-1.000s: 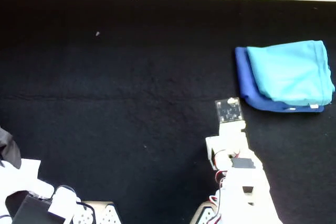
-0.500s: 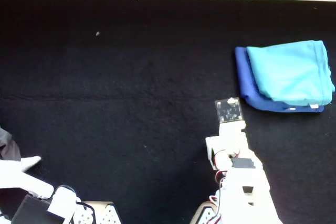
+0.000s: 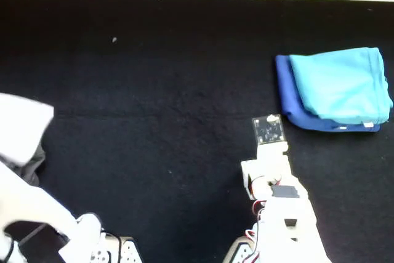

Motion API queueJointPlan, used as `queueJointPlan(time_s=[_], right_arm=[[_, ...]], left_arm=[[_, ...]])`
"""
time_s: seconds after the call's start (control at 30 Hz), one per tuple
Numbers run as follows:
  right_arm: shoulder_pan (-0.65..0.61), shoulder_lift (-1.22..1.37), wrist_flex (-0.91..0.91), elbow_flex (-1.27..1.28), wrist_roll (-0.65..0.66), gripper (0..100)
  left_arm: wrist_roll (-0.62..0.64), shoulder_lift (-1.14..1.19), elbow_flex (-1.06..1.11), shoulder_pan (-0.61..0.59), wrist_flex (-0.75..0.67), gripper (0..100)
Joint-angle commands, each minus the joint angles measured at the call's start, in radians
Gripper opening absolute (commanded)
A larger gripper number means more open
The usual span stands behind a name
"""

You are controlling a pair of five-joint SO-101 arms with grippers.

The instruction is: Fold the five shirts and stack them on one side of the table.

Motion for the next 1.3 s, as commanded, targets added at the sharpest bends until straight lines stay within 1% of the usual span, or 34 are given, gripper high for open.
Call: queueJointPlan(time_s=[0.0, 0.1, 0.27, 0.37, 0.6, 0.7, 0.77, 0.9, 0.97, 1.0, 1.17, 1.27], right_arm=[[-0.018, -0.008, -0.019, 0.002, -0.005, 12.6], [-0.018, -0.008, -0.019, 0.002, -0.005, 12.6], [-0.018, -0.008, -0.019, 0.002, -0.005, 12.6], [-0.018, -0.008, -0.019, 0.002, -0.005, 12.6], [-0.018, -0.008, -0.019, 0.002, -0.006, 12.6], [-0.018, -0.008, -0.019, 0.002, -0.006, 12.6], [-0.018, -0.008, -0.019, 0.002, -0.006, 12.6], [-0.018, -0.008, -0.019, 0.002, -0.006, 12.6], [-0.018, -0.008, -0.019, 0.002, -0.008, 12.6], [-0.018, -0.008, -0.019, 0.002, -0.008, 12.6], [-0.018, -0.008, -0.019, 0.002, -0.008, 12.6], [-0.018, -0.008, -0.019, 0.002, -0.008, 12.6]], left_arm=[[0.008, -0.013, -0.174, 0.185, 0.006, 1], [0.008, -0.010, -0.197, 0.344, 0.005, 1], [0.008, 0.033, -0.162, 0.605, -0.015, 1], [0.003, 0.093, -0.137, 0.722, -0.046, 1], [0.002, 0.153, -0.137, 0.990, -0.261, 1], [0.002, 0.154, -0.137, 1.058, -0.353, 1], [0.002, 0.157, -0.133, 1.066, -0.393, 1], [0.002, 0.193, -0.067, 1.053, -0.396, 1], [0.002, 0.220, -0.007, 1.018, -0.351, 2], [0.002, 0.236, 0.031, 1.003, -0.325, 4], [0.002, 0.303, 0.177, 0.875, -0.176, 18], [0.002, 0.351, 0.254, 0.766, -0.104, 20]])
